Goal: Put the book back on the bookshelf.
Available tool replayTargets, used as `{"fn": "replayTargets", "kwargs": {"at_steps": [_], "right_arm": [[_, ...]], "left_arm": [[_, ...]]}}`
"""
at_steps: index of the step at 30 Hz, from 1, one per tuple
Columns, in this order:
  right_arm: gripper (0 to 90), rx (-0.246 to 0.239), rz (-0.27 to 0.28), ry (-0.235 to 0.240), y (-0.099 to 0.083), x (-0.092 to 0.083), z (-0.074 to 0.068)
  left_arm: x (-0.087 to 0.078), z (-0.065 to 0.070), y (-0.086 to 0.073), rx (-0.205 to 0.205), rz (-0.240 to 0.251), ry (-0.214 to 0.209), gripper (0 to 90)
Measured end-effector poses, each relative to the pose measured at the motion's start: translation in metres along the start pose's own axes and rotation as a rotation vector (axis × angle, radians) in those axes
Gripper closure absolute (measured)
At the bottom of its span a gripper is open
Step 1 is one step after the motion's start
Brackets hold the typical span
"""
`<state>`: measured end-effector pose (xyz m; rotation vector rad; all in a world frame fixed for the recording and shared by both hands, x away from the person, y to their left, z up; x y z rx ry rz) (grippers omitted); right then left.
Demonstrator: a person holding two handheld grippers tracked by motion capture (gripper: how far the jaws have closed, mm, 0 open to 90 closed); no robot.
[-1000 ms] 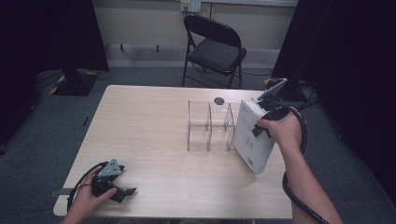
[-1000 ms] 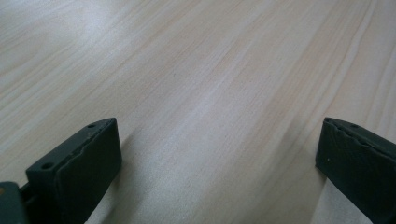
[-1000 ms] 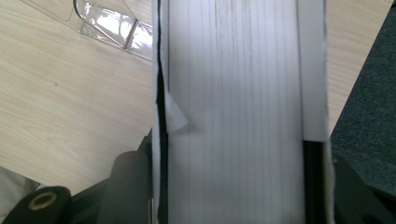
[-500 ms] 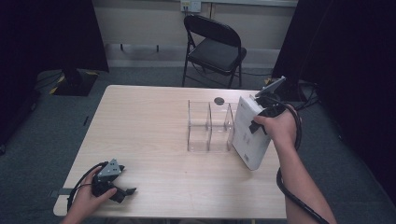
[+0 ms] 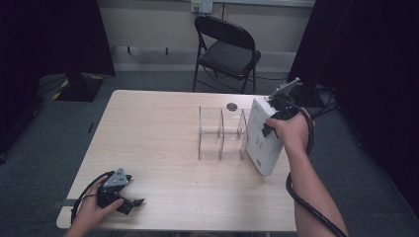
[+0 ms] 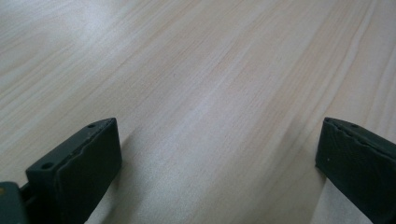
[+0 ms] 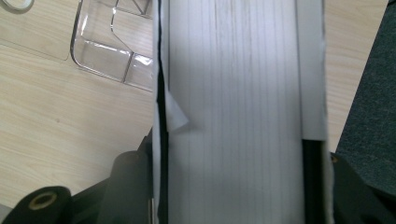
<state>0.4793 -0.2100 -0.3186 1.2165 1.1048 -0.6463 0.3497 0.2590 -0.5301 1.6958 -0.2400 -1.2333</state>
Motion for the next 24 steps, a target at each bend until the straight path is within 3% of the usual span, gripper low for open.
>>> {"fn": "replayTargets", "kwargs": {"at_steps": [24], "right_arm": [[52.4,0.026,0.016,-0.025,0.017,0.009,0.001]], "left_arm": [[0.0,0.0,0.0,0.0,0.001,-0.001,0.0]]}}
Point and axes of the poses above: each handheld gripper's, and its own axes: x roughly forward along the jaws, y roughly out of its top, z roughly to its right, the point moved 4 cm from there along x, roughly forward along the jaws, and after that the axes turned 7 degrees about z, right-handed, at the moved point
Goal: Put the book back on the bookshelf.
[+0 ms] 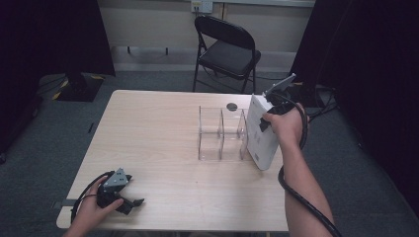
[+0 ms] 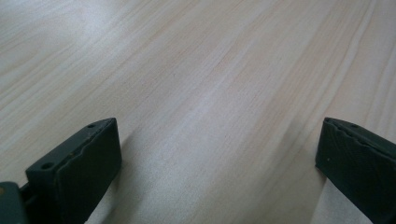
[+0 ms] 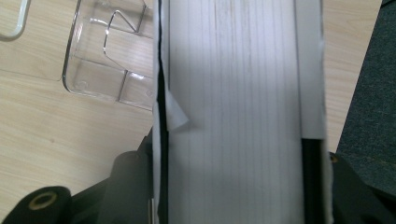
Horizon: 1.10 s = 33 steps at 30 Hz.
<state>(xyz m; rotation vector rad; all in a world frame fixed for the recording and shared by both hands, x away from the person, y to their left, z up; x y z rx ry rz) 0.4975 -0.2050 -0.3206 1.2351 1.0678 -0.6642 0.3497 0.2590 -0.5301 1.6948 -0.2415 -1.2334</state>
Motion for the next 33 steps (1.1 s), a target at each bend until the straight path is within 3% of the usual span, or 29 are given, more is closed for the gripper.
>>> {"fn": "replayTargets", "kwargs": {"at_steps": [24,33], "right_arm": [[52.5,0.051,0.027,-0.039,0.01,0.014,0.003],[52.4,0.076,0.037,-0.034,0.014,0.018,0.005]], "left_arm": [[0.0,-0.001,0.0,0.008,0.0,0.001,0.0],[0.0,0.0,0.0,0.006,0.002,-0.004,0.0]]}}
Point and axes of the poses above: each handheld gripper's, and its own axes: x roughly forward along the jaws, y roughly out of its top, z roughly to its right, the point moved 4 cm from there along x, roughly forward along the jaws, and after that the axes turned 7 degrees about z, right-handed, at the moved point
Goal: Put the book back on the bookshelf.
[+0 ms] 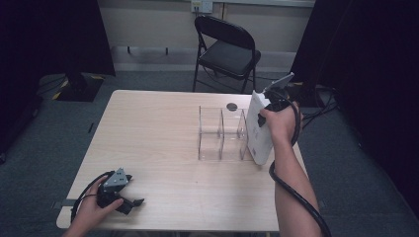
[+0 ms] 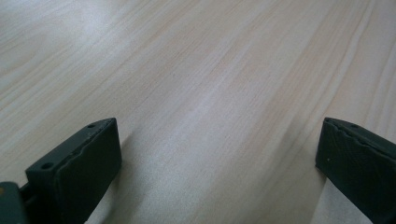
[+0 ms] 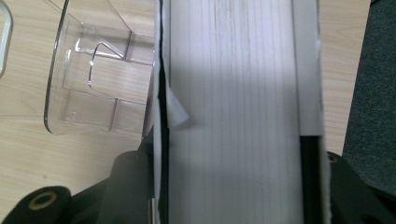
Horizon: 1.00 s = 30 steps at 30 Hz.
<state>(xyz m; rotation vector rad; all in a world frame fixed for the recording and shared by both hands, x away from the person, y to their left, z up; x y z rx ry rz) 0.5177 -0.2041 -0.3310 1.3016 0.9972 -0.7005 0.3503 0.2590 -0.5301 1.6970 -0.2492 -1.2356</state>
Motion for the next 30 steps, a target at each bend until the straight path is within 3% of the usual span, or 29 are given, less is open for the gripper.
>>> {"fn": "replayTargets", "kwargs": {"at_steps": [21,30], "right_arm": [[52.3,0.009,0.031,-0.018,0.008,0.009,-0.001],[52.2,0.01,0.076,-0.026,0.006,0.014,-0.004]], "left_arm": [[0.0,-0.001,0.0,0.006,-0.002,-0.003,0.0],[0.0,-0.001,0.0,0.008,-0.003,-0.003,0.0]]}}
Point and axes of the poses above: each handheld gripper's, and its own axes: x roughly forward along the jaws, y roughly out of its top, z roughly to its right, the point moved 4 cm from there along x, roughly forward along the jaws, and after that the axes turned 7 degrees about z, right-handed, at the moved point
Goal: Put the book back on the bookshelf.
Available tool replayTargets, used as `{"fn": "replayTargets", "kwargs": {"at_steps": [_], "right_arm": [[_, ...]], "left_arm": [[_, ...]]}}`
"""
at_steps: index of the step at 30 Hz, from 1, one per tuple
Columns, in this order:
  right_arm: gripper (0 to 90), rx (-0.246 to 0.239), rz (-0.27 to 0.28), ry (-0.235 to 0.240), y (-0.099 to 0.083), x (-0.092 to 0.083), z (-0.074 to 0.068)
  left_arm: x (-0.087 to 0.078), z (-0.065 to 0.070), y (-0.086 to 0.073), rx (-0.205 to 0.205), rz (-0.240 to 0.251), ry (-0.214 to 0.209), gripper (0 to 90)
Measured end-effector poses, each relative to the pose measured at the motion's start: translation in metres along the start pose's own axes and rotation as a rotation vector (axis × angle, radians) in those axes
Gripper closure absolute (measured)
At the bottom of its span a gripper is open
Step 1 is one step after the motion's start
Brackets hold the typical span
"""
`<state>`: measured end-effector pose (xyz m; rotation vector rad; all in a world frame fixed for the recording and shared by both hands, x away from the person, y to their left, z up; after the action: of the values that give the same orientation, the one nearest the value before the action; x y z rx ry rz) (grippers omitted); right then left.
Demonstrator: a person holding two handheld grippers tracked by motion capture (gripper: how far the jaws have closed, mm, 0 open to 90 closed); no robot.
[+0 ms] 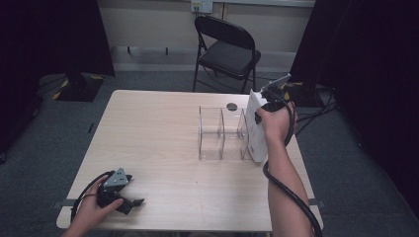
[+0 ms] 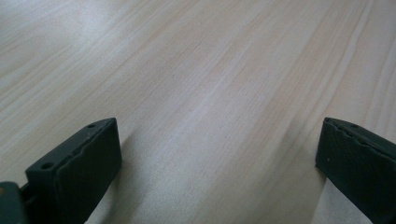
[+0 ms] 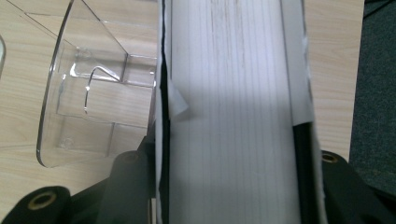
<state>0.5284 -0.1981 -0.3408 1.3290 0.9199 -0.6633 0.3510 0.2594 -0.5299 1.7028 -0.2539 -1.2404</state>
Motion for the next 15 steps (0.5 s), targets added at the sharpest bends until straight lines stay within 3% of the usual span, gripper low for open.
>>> {"fn": "replayTargets", "kwargs": {"at_steps": [15], "right_arm": [[50.7,-0.02,0.002,0.007,-0.0089,0.0026,-0.0007]], "left_arm": [[0.0001,-0.0001,0.0,0.0,0.0,-0.001,0.0]]}}
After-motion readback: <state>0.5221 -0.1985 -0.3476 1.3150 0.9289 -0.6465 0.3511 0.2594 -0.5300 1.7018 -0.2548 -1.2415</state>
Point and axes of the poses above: each handheld gripper's, and its own axes: x roughly forward along the jaws, y roughly out of its top, z roughly to its right, the point moved 4 cm from there along x, roughly forward along the jaws, and after that the axes turned 7 degrees about z, right-handed, at the moved point
